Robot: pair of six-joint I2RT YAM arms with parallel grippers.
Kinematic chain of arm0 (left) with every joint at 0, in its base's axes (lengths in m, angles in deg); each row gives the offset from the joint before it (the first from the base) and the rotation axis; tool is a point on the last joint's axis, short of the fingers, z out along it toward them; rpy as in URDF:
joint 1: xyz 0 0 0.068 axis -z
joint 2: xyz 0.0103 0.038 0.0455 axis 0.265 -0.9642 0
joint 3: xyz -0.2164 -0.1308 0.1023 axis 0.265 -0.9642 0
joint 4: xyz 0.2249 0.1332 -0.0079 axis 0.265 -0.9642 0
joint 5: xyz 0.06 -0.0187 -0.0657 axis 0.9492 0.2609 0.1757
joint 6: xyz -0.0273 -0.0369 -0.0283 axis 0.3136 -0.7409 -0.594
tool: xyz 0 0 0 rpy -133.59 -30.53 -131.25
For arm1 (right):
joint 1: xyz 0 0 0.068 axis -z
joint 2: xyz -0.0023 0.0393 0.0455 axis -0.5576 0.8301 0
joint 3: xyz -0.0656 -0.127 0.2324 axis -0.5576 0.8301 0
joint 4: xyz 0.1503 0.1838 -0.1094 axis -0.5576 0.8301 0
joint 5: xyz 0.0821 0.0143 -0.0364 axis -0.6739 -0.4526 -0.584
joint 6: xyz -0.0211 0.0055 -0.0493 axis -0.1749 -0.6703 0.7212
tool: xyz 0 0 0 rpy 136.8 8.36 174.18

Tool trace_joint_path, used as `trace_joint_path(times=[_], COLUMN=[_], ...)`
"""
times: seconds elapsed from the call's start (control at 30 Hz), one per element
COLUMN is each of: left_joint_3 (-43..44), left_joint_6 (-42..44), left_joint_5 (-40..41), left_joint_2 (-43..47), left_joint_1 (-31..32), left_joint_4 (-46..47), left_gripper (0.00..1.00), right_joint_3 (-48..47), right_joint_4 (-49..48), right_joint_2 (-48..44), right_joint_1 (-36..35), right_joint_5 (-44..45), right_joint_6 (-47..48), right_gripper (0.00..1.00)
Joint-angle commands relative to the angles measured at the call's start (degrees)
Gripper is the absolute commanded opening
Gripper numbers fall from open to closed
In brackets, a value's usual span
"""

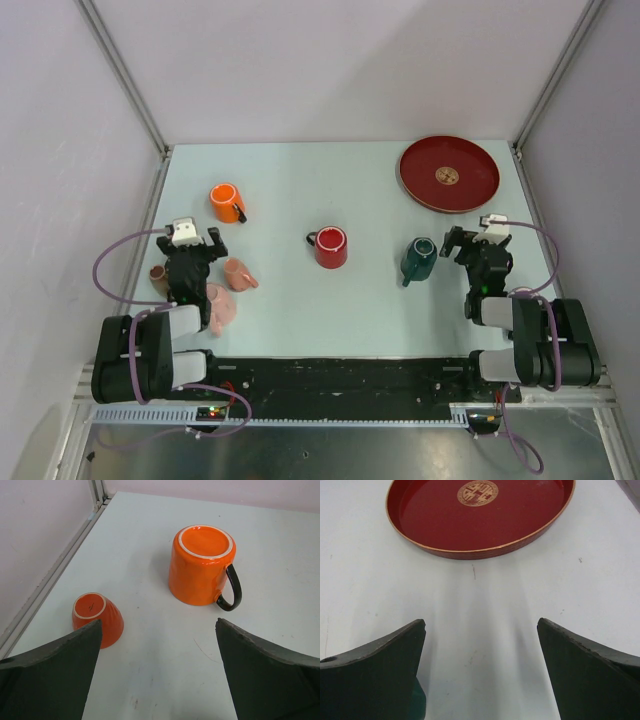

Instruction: Turn the mug right side up

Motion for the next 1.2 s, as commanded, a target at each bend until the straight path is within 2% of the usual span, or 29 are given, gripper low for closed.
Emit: trace_joint_path(times=[0.0, 0.1, 0.27, 0.33, 0.43, 0.5, 0.6, 0.7, 0.8, 0.93, 1.03, 1.17], left_joint_3=[0.21, 0.22, 0.28, 1.78, 13.41, 22.44, 33.17, 41.78, 48.07, 53.75, 56.22, 57.35], left_joint_6=[-0.36, -0.31, -0.30, -0.68, -0.83, 2.64, 5.09, 5.59, 3.83, 1.37, -0.93, -2.67], left_joint_5=[0.28, 0.26, 0.22, 0.99, 0.94, -3.95, -11.81, -17.25, -17.20, -17.31, -18.60, -18.76], left_joint_2=[0.11, 0.11, 0.22, 1.67, 3.91, 4.24, 5.66, 5.90, 6.12, 5.91, 5.53, 5.22], left_joint_1=[-0.10, -0.08, -0.01, -0.01, -0.61, -0.82, -0.83, -0.90, -0.90, -0.69, -0.40, 0.28], left_joint_4=[3.03, 3.01, 3.01, -0.58, -22.21, -37.47, -53.48, -68.14, -76.95, -83.10, -85.09, -85.44], left_gripper=[0.98, 0.98, 0.98, 0.98, 0.98, 0.98, 0.98, 0.98, 0.98, 0.98, 0.98, 0.98], right_joint_3=[-2.64, -6.73, -19.73, -24.99, -32.25, -35.61, -36.57, -36.26, -36.28, -35.83, -35.38, -35.33], right_joint_4=[4.24, 15.10, 42.15, 53.35, 69.08, 79.73, 89.21, 92.66, 94.92, 96.97, 93.20, 87.73], right_joint_2=[-3.51, -8.81, -16.34, -17.67, -17.55, -17.49, -18.10, -15.54, -10.81, -4.10, 0.28, 5.85], right_joint_1=[0.61, 0.86, -0.22, -3.86, -11.37, -17.99, -27.45, -34.63, -41.29, -45.33, -45.75, -44.38], right_joint_5=[5.93, 8.78, 12.45, 17.54, 26.95, 34.59, 41.15, 41.41, 43.58, 46.03, 46.82, 45.88], right_joint_6=[-2.44, -3.90, -9.80, -12.72, -17.63, -23.93, -34.93, -42.31, -49.83, -57.08, -57.58, -55.57], right_gripper=[1.00, 1.00, 0.96, 0.94, 0.92, 0.91, 0.91, 0.88, 0.86, 0.82, 0.74, 0.71])
